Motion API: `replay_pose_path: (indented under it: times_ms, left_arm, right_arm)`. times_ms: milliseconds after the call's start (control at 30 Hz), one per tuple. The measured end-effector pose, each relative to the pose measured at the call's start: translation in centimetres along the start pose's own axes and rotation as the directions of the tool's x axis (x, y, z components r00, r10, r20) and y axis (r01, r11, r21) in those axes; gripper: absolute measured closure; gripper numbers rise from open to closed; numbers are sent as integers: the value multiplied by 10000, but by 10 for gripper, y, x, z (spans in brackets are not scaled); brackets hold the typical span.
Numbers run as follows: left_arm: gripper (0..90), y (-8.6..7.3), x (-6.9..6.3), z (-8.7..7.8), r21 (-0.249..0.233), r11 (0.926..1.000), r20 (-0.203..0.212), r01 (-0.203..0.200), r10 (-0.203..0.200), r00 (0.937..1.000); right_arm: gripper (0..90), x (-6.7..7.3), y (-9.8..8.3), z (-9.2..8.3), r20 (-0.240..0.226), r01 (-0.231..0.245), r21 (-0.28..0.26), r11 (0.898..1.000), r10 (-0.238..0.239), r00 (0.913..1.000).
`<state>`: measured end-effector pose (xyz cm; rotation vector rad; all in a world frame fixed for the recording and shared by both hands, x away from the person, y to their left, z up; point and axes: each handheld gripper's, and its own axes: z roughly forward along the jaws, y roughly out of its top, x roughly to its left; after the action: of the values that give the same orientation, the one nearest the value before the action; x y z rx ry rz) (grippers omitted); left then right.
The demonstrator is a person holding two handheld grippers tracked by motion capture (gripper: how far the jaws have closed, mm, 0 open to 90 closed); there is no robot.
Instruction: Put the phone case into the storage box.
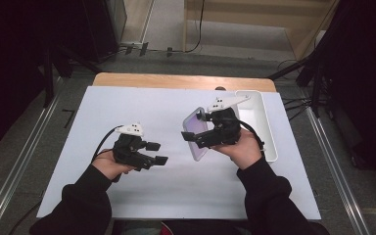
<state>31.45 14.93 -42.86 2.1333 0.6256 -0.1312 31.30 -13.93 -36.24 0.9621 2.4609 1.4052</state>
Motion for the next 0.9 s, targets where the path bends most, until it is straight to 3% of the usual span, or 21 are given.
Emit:
replay_pose_path:
  times_ms: [133, 300, 400, 900]
  left_arm:
    - [335, -3, 0, 0, 16, 10000, -157, -90, 90, 9998]
    - [334, -7, -2, 0, 149, 9997, 33, -201, 201, 9998]
    - [334, -11, -2, 1, 192, 9994, 202, -273, 269, 9994]
    - [334, -32, -1, -2, 494, 9983, 13, -312, 312, 9995]
  right_arm:
    - [148, -3, -1, -1, -226, 16, 98, 10000, -13, 9997]
    - [148, -8, -3, -3, -405, 170, 195, 9997, -162, 9990]
    - [148, -12, -3, -7, -351, -6, 132, 9999, 10, 9994]
    - [148, -22, -3, -21, -65, -113, -56, 9999, 113, 9999]
